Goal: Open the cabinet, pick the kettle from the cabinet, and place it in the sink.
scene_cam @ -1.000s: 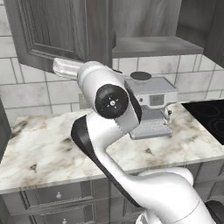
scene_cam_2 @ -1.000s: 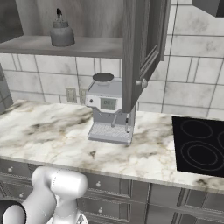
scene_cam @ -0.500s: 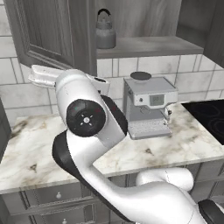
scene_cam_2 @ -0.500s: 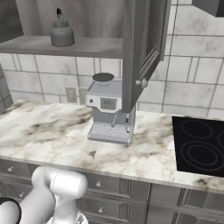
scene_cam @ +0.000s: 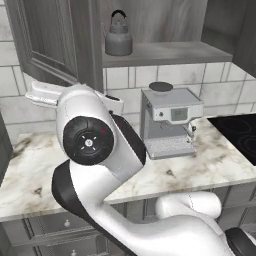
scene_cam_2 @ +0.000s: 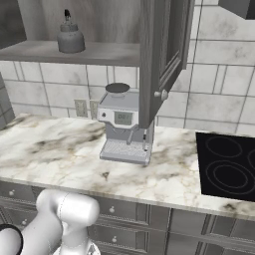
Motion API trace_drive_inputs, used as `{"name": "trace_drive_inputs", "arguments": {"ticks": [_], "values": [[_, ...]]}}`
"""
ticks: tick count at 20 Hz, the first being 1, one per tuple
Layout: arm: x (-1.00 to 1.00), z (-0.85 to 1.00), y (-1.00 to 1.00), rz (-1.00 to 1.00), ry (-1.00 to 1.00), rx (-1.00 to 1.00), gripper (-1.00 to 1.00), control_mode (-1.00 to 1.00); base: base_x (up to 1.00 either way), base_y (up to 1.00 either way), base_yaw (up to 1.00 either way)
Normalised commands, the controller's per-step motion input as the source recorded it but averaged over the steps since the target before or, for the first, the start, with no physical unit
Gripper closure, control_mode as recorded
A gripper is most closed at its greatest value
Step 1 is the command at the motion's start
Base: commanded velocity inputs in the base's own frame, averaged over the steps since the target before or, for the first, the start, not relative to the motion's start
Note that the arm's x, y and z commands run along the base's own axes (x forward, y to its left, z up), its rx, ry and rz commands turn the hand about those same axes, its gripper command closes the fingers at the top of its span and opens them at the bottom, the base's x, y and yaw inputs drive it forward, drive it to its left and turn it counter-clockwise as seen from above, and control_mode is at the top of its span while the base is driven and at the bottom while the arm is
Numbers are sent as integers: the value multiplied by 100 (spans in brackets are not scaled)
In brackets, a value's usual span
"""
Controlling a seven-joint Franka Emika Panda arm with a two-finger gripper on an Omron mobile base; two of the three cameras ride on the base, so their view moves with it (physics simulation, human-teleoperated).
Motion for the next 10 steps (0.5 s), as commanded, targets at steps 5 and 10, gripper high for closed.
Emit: {"name": "trace_drive_inputs", "arguments": {"ticks": [5,10], "values": [[-50,-5,-26,0,0,12,-100,-100,0,0,0],[-40,1,-47,0,0,27,-100,-100,0,0,0]]}}
